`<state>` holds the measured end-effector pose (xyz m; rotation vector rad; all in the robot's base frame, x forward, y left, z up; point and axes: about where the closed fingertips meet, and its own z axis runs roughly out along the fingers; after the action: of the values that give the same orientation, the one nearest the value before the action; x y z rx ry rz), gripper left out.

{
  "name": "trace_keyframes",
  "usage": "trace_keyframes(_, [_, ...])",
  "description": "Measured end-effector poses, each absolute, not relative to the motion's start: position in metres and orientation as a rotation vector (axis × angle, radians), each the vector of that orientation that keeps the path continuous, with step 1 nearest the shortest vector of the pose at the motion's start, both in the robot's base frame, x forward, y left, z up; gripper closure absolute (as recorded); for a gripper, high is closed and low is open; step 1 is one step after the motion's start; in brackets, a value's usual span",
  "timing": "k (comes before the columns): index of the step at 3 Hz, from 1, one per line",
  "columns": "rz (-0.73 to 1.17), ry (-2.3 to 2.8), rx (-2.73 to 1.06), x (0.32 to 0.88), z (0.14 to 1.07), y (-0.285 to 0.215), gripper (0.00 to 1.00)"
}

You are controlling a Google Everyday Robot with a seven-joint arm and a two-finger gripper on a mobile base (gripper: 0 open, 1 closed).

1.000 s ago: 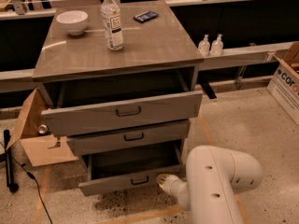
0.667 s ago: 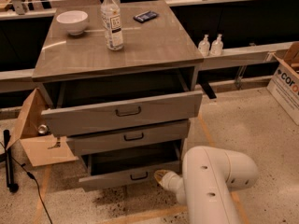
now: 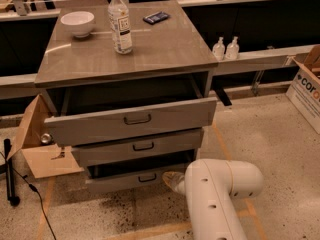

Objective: Close bottom drawer

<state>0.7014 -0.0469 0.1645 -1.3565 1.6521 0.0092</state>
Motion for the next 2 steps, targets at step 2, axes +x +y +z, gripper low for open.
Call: trace_keyframes(2, [-0.026,1.6,-1.381,0.731,0.165,-0.037,1.0])
